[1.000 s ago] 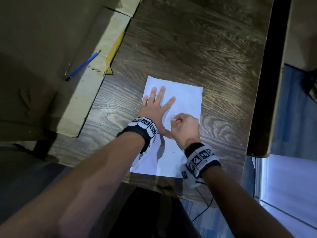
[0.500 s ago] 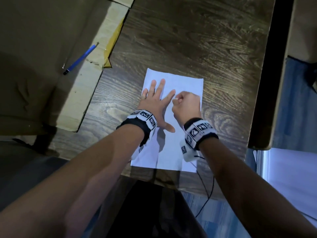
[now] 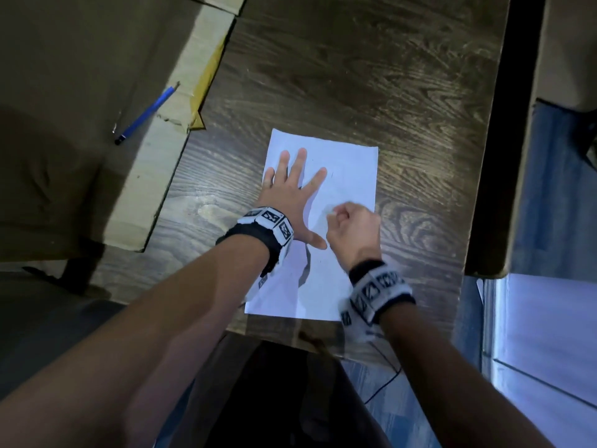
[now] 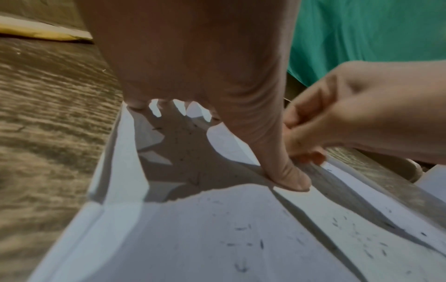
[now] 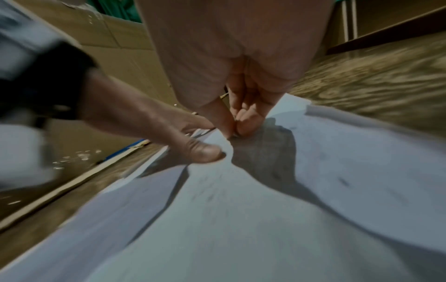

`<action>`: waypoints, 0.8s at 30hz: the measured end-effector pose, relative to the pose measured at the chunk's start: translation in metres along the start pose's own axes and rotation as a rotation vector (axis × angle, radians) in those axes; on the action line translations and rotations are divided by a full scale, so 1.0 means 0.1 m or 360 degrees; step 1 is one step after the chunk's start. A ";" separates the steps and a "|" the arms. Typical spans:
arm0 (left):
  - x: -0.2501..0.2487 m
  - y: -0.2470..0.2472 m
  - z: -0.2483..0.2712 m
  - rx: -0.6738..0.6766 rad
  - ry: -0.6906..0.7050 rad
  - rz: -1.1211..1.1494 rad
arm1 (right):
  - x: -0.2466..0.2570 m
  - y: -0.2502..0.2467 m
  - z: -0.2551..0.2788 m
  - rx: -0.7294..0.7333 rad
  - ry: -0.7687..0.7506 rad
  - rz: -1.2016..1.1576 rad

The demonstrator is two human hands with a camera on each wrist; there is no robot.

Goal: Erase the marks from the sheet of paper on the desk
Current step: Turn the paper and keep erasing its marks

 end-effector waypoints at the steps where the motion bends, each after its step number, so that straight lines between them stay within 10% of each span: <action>1: 0.00 0.00 0.00 -0.0010 0.0000 0.0003 | -0.01 -0.01 0.11 0.0050 0.0041 -0.0014; 24: -0.03 -0.47 -0.10 -0.0255 -0.0227 0.0290 | -0.32 -0.26 0.16 0.0079 0.0224 -0.0046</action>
Point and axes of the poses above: each hand's wrist, its own z-axis away from the middle knuckle, its own y-axis out of the palm, x = y × z, the point moved 2 cm from there along -z, towards the middle knuckle, and after that the axes turned 10 degrees about -y, right-handed, at the moved point
